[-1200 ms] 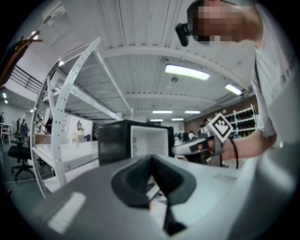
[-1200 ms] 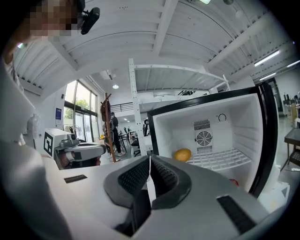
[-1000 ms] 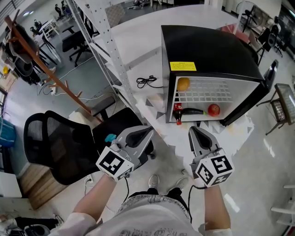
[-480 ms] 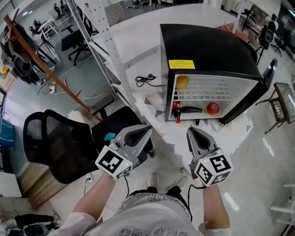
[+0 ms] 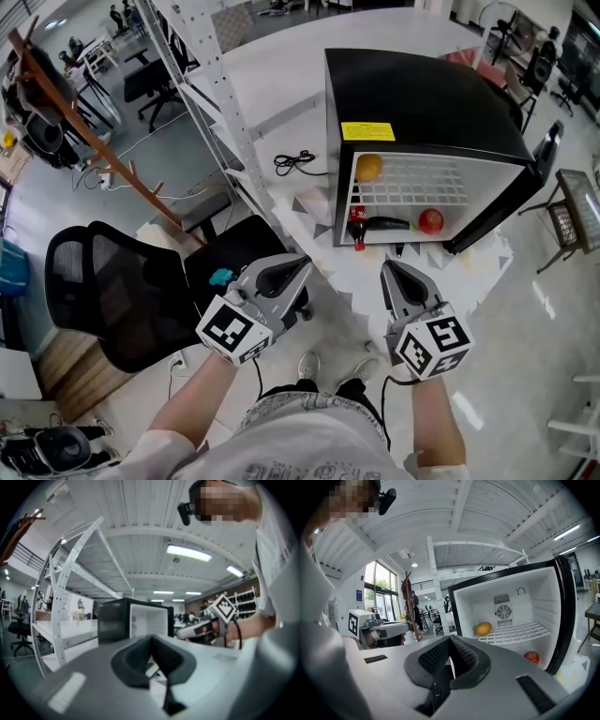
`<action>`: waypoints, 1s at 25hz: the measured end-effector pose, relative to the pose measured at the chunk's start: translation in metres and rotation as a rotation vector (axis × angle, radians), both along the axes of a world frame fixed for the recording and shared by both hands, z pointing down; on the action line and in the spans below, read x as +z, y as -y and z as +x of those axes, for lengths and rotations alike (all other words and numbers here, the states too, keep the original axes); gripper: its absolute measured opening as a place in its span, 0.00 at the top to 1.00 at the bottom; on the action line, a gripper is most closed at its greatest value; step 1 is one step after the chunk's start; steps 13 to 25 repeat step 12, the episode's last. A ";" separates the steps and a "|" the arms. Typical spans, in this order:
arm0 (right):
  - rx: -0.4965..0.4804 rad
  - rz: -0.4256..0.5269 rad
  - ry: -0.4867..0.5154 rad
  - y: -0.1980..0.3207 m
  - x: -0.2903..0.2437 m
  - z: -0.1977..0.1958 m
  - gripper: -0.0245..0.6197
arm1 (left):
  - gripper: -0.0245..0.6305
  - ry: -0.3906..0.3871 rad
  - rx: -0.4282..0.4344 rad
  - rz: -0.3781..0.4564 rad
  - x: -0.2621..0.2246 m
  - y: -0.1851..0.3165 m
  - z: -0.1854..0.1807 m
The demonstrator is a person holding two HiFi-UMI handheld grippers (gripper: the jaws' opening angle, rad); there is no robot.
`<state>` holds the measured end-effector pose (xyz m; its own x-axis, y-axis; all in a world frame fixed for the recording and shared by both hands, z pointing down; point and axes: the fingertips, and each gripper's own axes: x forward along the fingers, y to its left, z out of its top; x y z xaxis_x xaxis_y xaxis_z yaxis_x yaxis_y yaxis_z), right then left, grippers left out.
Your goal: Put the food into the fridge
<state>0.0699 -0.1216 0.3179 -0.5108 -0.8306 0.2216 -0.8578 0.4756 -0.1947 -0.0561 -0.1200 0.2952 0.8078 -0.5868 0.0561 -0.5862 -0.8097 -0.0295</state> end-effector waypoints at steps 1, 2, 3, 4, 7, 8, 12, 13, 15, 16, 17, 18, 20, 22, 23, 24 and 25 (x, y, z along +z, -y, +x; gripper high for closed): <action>0.000 0.000 -0.001 0.000 0.000 0.001 0.96 | 0.95 0.000 0.001 0.000 0.000 0.000 0.001; 0.000 0.000 -0.001 0.001 0.000 0.001 0.96 | 0.95 -0.001 0.002 0.000 0.000 0.001 0.002; 0.000 0.000 -0.002 0.001 0.001 0.002 0.96 | 0.95 -0.001 0.003 0.000 0.000 0.001 0.003; 0.000 0.000 -0.001 0.002 0.001 0.002 0.96 | 0.95 -0.001 0.004 0.000 0.000 0.001 0.003; -0.001 0.001 0.002 0.002 0.000 0.003 0.96 | 0.95 0.000 0.005 0.002 -0.001 0.002 0.005; -0.002 0.001 0.001 0.003 -0.001 0.003 0.96 | 0.95 0.000 0.005 0.003 -0.002 0.002 0.006; -0.006 0.006 -0.001 0.004 -0.003 0.004 0.96 | 0.95 -0.006 0.005 0.010 -0.005 0.004 0.008; -0.006 0.006 -0.001 0.004 -0.003 0.004 0.96 | 0.95 -0.006 0.005 0.010 -0.005 0.004 0.008; -0.006 0.006 -0.001 0.004 -0.003 0.004 0.96 | 0.95 -0.006 0.005 0.010 -0.005 0.004 0.008; -0.006 0.006 -0.001 0.004 -0.003 0.004 0.96 | 0.95 -0.006 0.005 0.010 -0.005 0.004 0.008; -0.006 0.006 -0.001 0.004 -0.003 0.004 0.96 | 0.95 -0.006 0.005 0.010 -0.005 0.004 0.008; -0.006 0.006 -0.001 0.004 -0.003 0.004 0.96 | 0.95 -0.006 0.005 0.010 -0.005 0.004 0.008; -0.006 0.006 -0.001 0.004 -0.003 0.004 0.96 | 0.95 -0.006 0.005 0.010 -0.005 0.004 0.008; -0.006 0.006 -0.001 0.004 -0.003 0.004 0.96 | 0.95 -0.006 0.005 0.010 -0.005 0.004 0.008; -0.006 0.006 -0.001 0.004 -0.003 0.004 0.96 | 0.95 -0.006 0.005 0.010 -0.005 0.004 0.008; -0.006 0.006 -0.001 0.004 -0.003 0.004 0.96 | 0.95 -0.006 0.005 0.010 -0.005 0.004 0.008; -0.006 0.006 -0.001 0.004 -0.003 0.004 0.96 | 0.95 -0.006 0.005 0.010 -0.005 0.004 0.008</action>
